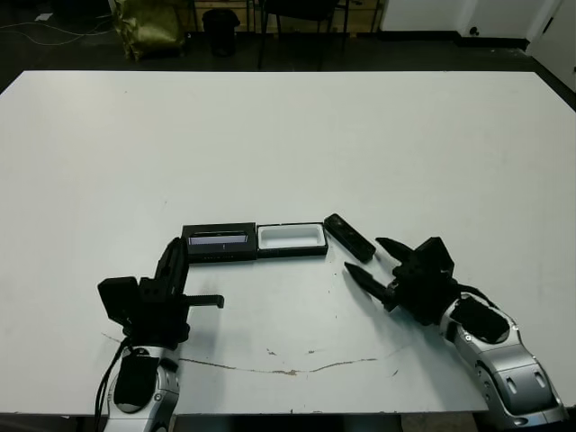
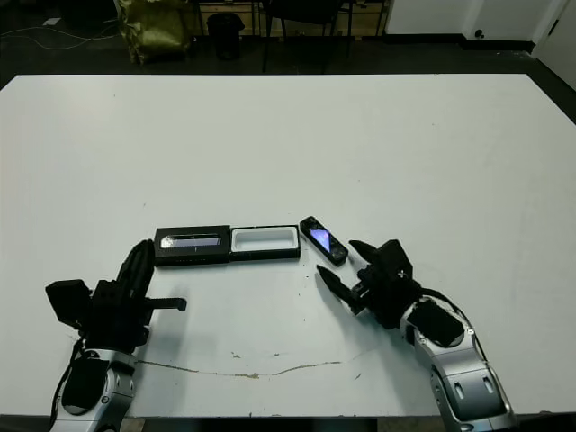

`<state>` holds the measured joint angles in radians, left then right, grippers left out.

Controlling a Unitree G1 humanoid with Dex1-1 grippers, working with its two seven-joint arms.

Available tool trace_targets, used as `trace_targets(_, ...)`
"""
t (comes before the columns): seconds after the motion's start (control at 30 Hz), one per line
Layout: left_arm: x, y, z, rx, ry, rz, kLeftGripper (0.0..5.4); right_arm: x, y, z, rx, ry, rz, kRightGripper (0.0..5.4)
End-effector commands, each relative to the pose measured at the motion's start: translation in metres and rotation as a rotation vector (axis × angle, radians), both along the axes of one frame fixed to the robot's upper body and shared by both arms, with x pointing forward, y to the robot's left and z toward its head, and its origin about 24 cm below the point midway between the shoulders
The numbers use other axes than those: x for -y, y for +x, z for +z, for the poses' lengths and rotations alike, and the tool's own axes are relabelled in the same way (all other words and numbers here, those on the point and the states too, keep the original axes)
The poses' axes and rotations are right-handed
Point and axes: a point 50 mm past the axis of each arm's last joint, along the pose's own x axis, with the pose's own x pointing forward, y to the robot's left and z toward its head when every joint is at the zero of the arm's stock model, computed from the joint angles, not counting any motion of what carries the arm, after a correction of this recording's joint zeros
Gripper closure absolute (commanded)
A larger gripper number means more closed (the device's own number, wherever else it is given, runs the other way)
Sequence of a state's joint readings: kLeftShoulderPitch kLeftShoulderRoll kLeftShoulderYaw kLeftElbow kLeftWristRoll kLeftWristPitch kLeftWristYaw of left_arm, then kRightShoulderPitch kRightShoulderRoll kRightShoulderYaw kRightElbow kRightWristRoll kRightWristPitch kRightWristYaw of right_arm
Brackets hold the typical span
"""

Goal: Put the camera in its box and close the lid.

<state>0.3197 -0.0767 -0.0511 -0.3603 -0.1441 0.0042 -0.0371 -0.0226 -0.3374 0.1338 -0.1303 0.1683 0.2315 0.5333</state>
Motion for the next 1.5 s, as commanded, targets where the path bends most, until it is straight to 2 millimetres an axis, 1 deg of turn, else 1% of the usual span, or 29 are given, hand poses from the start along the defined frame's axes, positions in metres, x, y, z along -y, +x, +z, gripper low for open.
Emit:
trace_targets(0.03, -0.002, -0.003, -0.005, -0.04, 0.006, 0.007, 5.4, 0.0, 0.0, -0.007, -0.046, -0.05, 0.011, 2.49)
trace_targets(0.07, -0.002, -0.003, -0.005, -0.041, 0.004, 0.009, 5.4, 0.0, 0.001, -0.007, -0.047, -0.067, 0.012, 2.63)
trace_targets(0.17, -0.002, -0.004, -0.004, -0.037, 0.011, 0.011, 5.4, -0.001, 0.002, -0.009, -0.083, -0.133, 0.008, 3.3)
trace_targets(0.3, -0.002, -0.003, -0.005, -0.032, 0.004, 0.009, 5.4, -0.001, 0.003, -0.013, -0.179, -0.209, -0.011, 4.22)
trace_targets(0.37, -0.002, -0.003, -0.004, -0.035, 0.006, 0.012, 5.4, -0.001, 0.003, -0.014, -0.223, -0.192, -0.032, 4.62)
trace_targets(0.43, -0.002, -0.003, -0.003, -0.04, 0.006, 0.015, 5.4, 0.0, 0.003, -0.014, -0.241, -0.19, -0.048, 4.91)
trace_targets(0.5, -0.002, -0.003, -0.003, -0.039, 0.008, 0.014, 5.4, 0.0, 0.003, -0.014, -0.247, -0.207, -0.062, 5.03)
trace_targets(0.57, -0.003, -0.003, -0.003, -0.036, 0.014, 0.011, 5.4, 0.001, 0.003, -0.012, -0.252, -0.213, -0.065, 5.03)
trace_targets(0.73, -0.003, -0.003, -0.003, -0.037, 0.021, 0.014, 5.4, 0.004, 0.002, -0.011, -0.259, -0.17, -0.065, 5.03)
trace_targets(0.87, -0.003, -0.003, -0.003, -0.036, 0.022, 0.017, 5.4, 0.007, 0.004, -0.003, -0.226, -0.129, -0.069, 5.03)
trace_targets(0.93, -0.003, -0.003, -0.003, -0.038, 0.017, 0.016, 5.4, 0.008, 0.008, 0.004, -0.196, -0.127, -0.089, 5.03)
trace_targets(1.0, -0.003, -0.003, -0.003, -0.039, 0.016, 0.016, 5.4, 0.012, 0.014, 0.012, -0.14, -0.09, -0.094, 5.04)
trace_targets(1.03, -0.003, -0.003, -0.002, -0.039, 0.014, 0.015, 5.4, 0.014, 0.018, 0.017, -0.092, -0.104, -0.102, 5.04)
trace_targets(1.2, -0.001, -0.003, -0.002, -0.048, 0.013, 0.013, 5.4, 0.024, 0.039, 0.054, 0.031, -0.189, -0.177, 5.04)
trace_targets(1.33, -0.001, -0.003, -0.002, -0.038, 0.009, 0.005, 5.4, 0.037, 0.057, 0.082, 0.133, -0.118, -0.193, 5.04)
trace_targets(1.4, -0.001, -0.003, -0.002, -0.037, 0.017, 0.004, 5.4, 0.042, 0.066, 0.097, 0.19, -0.13, -0.181, 5.04)
trace_targets(1.5, 0.0, -0.002, -0.002, -0.034, 0.009, 0.002, 5.4, 0.046, 0.078, 0.118, 0.209, -0.108, -0.128, 5.04)
